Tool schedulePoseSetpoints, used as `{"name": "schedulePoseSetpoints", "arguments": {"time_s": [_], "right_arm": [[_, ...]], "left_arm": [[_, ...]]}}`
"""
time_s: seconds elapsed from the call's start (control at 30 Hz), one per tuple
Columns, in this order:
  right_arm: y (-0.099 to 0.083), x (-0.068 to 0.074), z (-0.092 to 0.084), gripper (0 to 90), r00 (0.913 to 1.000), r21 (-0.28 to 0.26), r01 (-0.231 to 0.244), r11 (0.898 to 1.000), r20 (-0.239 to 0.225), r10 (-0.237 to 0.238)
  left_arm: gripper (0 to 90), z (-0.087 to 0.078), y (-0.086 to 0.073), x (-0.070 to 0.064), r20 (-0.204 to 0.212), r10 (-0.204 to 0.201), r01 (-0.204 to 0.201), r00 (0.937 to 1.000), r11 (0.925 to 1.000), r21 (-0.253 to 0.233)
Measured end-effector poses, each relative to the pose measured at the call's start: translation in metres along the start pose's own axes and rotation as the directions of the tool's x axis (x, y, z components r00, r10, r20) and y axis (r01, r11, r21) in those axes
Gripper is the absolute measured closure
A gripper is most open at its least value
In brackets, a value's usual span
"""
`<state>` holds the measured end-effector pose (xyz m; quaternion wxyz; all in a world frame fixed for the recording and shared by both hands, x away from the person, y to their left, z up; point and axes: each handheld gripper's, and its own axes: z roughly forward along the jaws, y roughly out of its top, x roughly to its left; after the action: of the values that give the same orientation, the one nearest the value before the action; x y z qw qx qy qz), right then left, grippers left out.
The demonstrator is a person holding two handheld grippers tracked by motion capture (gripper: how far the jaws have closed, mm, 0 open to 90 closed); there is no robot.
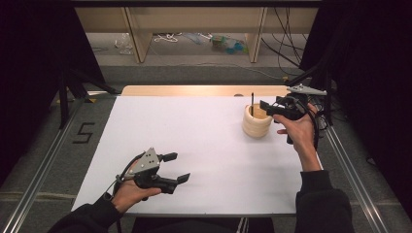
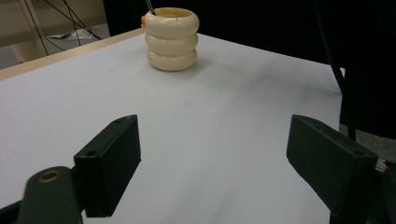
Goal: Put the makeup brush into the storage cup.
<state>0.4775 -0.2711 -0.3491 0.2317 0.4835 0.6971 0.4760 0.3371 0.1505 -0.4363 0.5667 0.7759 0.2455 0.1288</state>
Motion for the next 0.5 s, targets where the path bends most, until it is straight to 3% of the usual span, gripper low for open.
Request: {"name": "schedulePoseSetpoints", "arguments": {"time_s": [0.1, 0.2, 0.23, 0.27, 0.5], "right_arm": [[-0.002, 0.005, 0.000, 27.8, 0.9997, -0.029, -0.002, 1.000, -0.025, 0.001], [-0.003, 0.010, -0.003, 27.4, 0.9989, -0.015, -0.004, 1.000, -0.047, 0.003], [-0.004, 0.012, -0.003, 27.0, 0.9984, -0.020, -0.005, 1.000, -0.056, 0.004], [-0.005, 0.014, -0.003, 25.9, 0.9976, -0.028, -0.008, 1.000, -0.068, 0.006], [-0.012, 0.025, -0.005, 21.8, 0.9951, -0.022, 0.015, 1.000, -0.098, -0.017]], "left_arm": [[17.5, 0.000, 0.000, 0.000, -0.001, 0.002, -0.002, 1.0000, 1.0000, -0.001], [17.5, -0.001, 0.001, 0.001, -0.002, 0.006, -0.006, 1.0000, 1.0000, -0.002], [17.5, -0.002, 0.000, 0.000, -0.008, -0.020, 0.020, 0.9998, 0.9998, -0.004], [17.5, -0.002, 0.001, 0.002, -0.005, 0.002, -0.002, 1.0000, 1.0000, -0.005], [17.3, -0.002, 0.001, 0.003, -0.004, -0.007, 0.007, 1.0000, 1.0000, -0.005]]}}
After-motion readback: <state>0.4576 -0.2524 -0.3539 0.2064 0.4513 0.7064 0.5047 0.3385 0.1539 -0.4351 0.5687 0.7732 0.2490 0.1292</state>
